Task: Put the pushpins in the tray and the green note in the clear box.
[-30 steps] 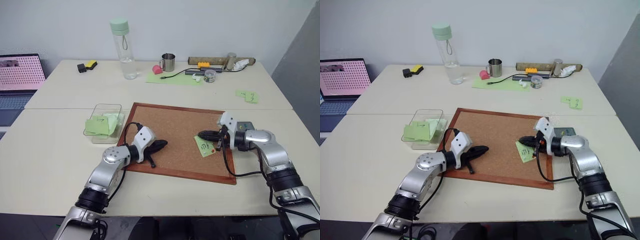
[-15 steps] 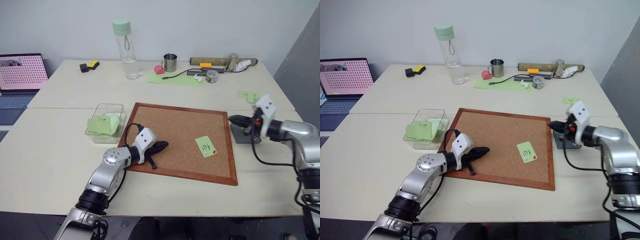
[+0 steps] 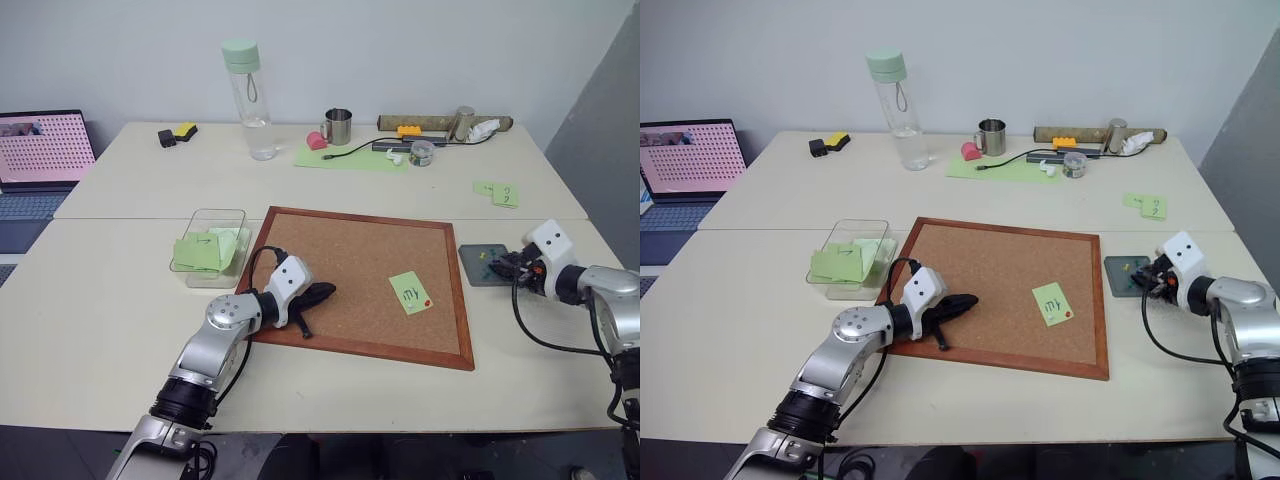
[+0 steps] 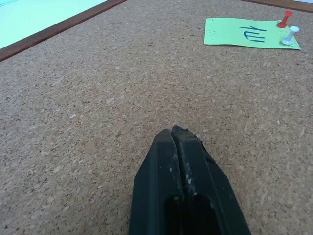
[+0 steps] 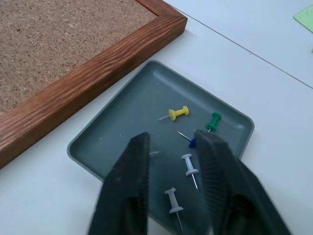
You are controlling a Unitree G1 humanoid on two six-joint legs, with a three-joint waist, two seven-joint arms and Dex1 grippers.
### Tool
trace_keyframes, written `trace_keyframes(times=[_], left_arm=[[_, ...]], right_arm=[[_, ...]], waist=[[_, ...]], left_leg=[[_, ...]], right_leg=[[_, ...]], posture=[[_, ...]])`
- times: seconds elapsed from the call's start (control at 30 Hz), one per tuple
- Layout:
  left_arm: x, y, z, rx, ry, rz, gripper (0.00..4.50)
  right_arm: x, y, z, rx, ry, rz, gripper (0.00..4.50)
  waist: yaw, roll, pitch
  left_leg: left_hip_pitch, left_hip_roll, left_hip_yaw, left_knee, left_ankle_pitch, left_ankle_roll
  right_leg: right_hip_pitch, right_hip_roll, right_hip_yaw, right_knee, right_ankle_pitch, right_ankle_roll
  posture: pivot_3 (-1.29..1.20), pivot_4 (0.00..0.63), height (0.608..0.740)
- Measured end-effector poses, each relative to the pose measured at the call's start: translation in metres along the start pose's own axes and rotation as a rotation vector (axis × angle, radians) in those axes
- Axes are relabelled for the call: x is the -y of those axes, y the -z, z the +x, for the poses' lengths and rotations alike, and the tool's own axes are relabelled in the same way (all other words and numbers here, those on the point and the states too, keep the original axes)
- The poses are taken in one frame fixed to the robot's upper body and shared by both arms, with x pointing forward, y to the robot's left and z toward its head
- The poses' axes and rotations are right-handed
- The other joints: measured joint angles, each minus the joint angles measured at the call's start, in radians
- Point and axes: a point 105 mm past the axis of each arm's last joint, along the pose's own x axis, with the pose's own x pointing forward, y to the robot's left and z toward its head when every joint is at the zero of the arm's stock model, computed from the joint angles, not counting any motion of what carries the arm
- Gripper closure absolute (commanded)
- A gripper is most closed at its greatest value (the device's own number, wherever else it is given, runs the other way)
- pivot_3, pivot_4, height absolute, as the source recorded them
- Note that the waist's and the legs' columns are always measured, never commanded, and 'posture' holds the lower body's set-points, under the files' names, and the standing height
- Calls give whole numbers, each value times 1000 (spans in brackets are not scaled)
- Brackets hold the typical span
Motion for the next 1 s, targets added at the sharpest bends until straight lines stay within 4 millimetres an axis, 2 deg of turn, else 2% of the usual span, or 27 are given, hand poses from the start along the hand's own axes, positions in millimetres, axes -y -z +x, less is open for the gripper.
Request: trace_keyframes(times=[0.07,0.13,0.33,0.4,0.53,0.67,0.87,1.0], left_arm=[[0,0,0,0,1,1,4500],[0,0,-1,-1,1,2,4500],[0,1,-1,-6,7,6,4500],[0,1,-2,-10,9,6,4500],[1,0,0,-10,20,11,4500],[0,0,0,-13,22,14,4500],[1,0,0,-15,21,12,4500],[1,0,-1,-15,18,9,4500]], right_arm=[[-4,-4,-3,26,-16,-7,1662],[-14,-11,-7,55,-75,-38,1662],[-65,-32,-22,113,-314,-134,1662],[-85,-36,-17,137,-366,-135,1662],[-111,-33,-4,140,-440,-138,1662],[-123,-28,4,133,-473,-132,1662],[-123,-21,11,126,-473,-103,1662],[-119,-14,13,113,-462,-105,2273]], waist=[[0,0,0],[0,0,0],[0,0,-1],[-1,-1,-1],[1,0,-1],[2,-1,-1],[1,-1,-1],[1,-1,-1]], left_leg=[[0,0,0,0,0,0],[0,0,0,0,0,0],[0,0,-1,0,0,0],[1,0,-1,0,0,0],[1,0,-1,0,0,0],[1,0,-1,0,0,0],[1,0,-1,0,0,0],[1,0,-1,0,0,0]], right_leg=[[0,0,0,0,0,0],[0,0,0,0,0,0],[1,0,0,0,0,0],[1,0,0,0,0,0],[1,0,0,0,0,0],[1,0,0,-1,0,0],[1,0,0,-1,0,0],[1,0,0,-1,0,0]], posture=[[0,150,740],[0,150,740],[0,150,740],[0,150,740],[0,150,740],[0,150,740],[0,150,740],[0,150,740]])
